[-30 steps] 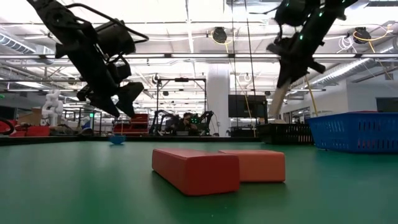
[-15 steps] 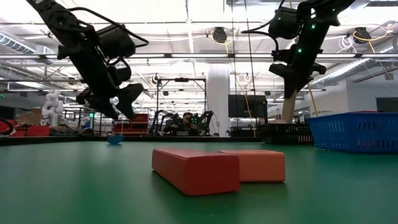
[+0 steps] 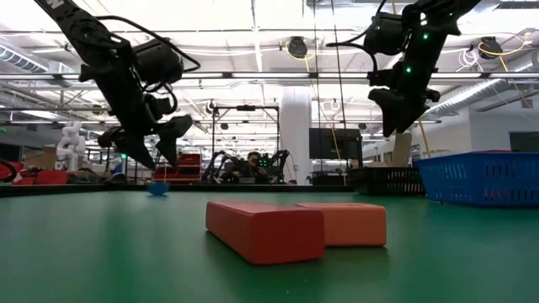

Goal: Sort & place blocks by color
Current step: Put the blue block into the yellow bin

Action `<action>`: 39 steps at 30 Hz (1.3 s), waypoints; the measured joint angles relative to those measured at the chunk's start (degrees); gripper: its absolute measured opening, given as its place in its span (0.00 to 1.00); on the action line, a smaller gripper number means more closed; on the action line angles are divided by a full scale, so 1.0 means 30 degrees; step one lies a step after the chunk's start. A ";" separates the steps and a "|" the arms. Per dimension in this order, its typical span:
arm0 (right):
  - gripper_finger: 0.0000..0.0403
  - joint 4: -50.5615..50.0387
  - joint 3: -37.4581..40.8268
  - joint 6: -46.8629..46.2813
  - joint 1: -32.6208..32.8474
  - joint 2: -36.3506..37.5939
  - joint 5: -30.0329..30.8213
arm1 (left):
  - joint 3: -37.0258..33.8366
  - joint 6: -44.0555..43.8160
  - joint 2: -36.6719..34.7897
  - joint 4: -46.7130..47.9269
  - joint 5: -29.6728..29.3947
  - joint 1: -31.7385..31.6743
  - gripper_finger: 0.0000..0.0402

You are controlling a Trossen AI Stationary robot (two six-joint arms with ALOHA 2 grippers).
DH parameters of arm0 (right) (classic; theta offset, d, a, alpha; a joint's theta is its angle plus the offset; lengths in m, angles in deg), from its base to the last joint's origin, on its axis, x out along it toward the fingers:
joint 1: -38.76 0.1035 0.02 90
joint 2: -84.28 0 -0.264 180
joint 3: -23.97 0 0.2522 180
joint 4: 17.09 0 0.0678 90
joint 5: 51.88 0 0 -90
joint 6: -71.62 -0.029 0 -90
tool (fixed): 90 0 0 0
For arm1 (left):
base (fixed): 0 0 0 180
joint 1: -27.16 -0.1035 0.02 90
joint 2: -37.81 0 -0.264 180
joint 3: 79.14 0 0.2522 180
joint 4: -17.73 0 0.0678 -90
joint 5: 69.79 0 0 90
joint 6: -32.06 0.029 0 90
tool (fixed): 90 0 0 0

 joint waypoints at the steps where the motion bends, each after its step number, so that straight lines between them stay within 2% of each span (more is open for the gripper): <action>1: 0.59 0.0048 0.0000 -0.0004 0.0000 0.0000 0.0000 | 0.0000 -0.0209 0.0000 0.0156 0.0000 -0.0070 0.64; 6: 0.66 0.0254 0.0000 -0.0033 0.0007 0.0000 -0.0029 | -0.0425 -0.1896 0.0000 0.0336 -0.0007 -0.0211 0.64; 12: 0.69 0.0654 0.0000 -0.0041 0.0007 0.0000 -0.0044 | -0.1077 -0.3539 0.0000 0.0181 -0.0015 -0.0211 0.64; 16: 0.69 0.0660 -0.0003 -0.0041 0.0007 0.0000 -0.0128 | -0.1195 -0.3670 0.0000 0.0141 -0.0218 -0.0233 0.64; 24: 0.69 0.1483 -0.0007 -0.0556 0.0012 0.0000 -0.2069 | -0.1195 -0.3709 0.0000 -0.0980 -0.0266 -0.0226 0.64; 30: 0.69 0.1641 -0.0007 -0.0551 0.0015 0.0000 -0.2033 | -0.1199 -0.3736 0.0004 -0.1130 -0.0270 -0.0226 0.64; 35: 0.69 0.1652 -0.0007 -0.0551 0.0015 0.0000 -0.2025 | -0.1224 -0.4845 0.1612 -0.1612 -0.0327 -0.0027 0.64; 39: 0.69 0.1728 -0.0007 -0.0551 0.0015 0.0000 -0.2018 | -0.1202 -0.5065 0.3707 -0.3245 -0.0907 0.0091 0.63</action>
